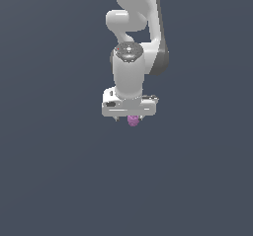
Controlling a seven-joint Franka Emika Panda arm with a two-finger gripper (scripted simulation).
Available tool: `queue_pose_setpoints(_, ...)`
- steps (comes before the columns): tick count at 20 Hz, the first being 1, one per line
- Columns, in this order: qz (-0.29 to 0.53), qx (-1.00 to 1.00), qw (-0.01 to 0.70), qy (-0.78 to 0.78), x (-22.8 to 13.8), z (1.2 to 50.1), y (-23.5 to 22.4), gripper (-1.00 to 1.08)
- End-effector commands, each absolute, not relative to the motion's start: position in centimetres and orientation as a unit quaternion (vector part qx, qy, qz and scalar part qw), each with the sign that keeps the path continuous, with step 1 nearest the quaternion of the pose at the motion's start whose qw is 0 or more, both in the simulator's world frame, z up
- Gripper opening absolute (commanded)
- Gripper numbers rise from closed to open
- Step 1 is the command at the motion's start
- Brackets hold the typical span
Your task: Pick up the object and move it to a goal position.
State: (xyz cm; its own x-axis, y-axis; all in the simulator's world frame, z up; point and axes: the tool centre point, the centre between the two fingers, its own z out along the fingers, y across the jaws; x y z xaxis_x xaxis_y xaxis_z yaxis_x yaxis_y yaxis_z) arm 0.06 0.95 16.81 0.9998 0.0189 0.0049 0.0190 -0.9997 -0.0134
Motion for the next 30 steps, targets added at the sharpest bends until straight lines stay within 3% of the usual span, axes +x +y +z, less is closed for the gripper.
queue_pose_setpoints(1,-0.002,-1.000,0.007,-0.009,0.1,16.8,1.0,1.00)
queue_pose_setpoints(19,0.012,-1.000,0.006,-0.003,-1.2,15.6,0.5,1.00)
queue_pose_setpoints(30,0.005,-0.998,0.002,0.065,-5.3,12.3,2.6,1.00)
